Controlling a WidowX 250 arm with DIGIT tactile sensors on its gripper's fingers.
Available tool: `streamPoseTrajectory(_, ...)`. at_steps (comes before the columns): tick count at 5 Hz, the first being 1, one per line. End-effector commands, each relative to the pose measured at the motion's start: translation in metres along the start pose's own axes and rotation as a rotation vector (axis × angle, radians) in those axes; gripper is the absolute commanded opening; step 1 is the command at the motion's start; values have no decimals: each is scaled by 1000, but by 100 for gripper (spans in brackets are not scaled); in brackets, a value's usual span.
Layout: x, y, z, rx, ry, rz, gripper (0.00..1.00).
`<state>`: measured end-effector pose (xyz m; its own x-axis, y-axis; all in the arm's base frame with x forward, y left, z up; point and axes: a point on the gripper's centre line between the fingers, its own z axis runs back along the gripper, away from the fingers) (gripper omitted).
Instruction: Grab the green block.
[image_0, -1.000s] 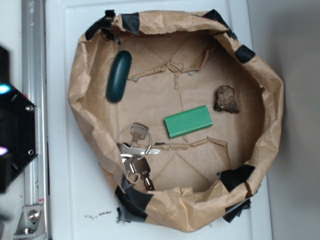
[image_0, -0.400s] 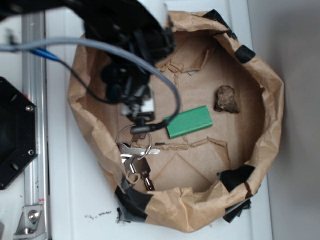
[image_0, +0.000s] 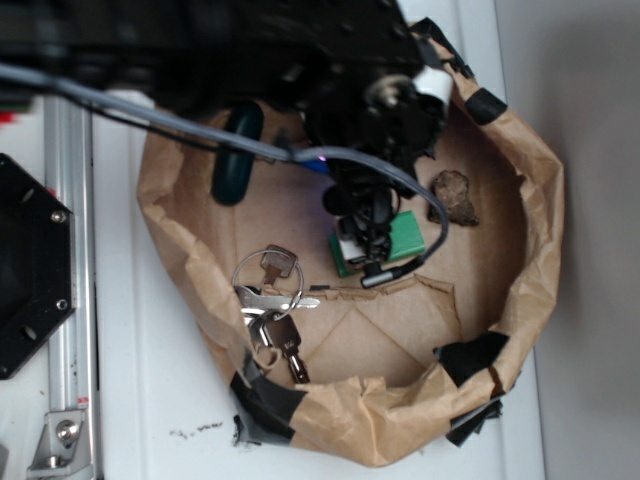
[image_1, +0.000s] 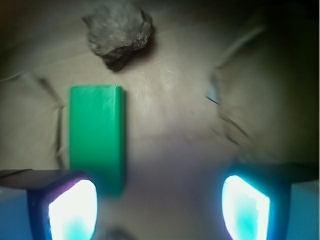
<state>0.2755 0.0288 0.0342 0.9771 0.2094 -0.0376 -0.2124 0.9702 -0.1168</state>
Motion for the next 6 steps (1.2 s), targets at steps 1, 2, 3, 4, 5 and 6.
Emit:
streamPoseTrajectory(1, -1, -30, -37, -73, 5, -61, 100)
streamPoseTrajectory(2, -10, -42, -46, -72, 24, -87, 100)
streamPoseTrajectory(3, -14, -59, -45, -40, 33, -139, 100)
streamPoseTrajectory(4, -17, -73, -42, -21, 22, -175, 100)
streamPoseTrajectory(5, -18, -83, -38, -4, 20, -195, 100)
streamPoseTrajectory(6, -19, -87, -36, 18, 29, -200, 100)
